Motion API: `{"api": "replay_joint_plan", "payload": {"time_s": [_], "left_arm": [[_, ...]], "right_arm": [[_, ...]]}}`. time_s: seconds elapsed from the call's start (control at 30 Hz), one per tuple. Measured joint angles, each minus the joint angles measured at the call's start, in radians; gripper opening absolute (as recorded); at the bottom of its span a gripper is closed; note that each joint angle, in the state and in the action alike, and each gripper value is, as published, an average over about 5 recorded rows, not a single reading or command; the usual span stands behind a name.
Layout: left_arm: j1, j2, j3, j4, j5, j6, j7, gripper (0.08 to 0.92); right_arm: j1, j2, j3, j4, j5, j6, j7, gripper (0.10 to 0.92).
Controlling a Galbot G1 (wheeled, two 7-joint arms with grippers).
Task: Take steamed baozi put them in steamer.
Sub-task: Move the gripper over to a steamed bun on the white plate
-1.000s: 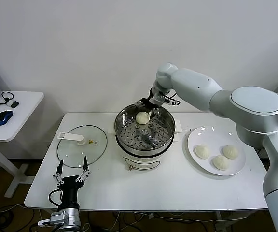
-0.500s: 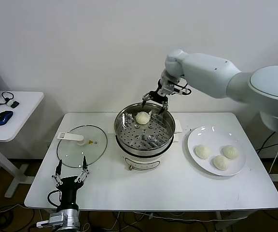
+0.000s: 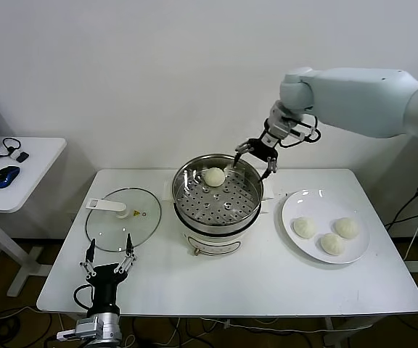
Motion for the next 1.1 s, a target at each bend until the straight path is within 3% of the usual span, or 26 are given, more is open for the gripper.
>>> {"api": "replay_joint_plan", "payload": {"time_s": [0.5, 1.1], "left_arm": [[-0.004, 0.0, -0.001, 0.014, -0.006, -0.007, 0.002, 0.823], [-0.006, 0.0, -0.001, 0.027, 0.001, -0.008, 0.003, 0.823]], "right_arm": [[0.079, -0.156, -0.124, 0.178, 0.155, -0.562, -0.038, 0.823], [-0.134, -0.3, 0.001, 0.093, 0.092, -0.758, -0.039, 0.823]]}}
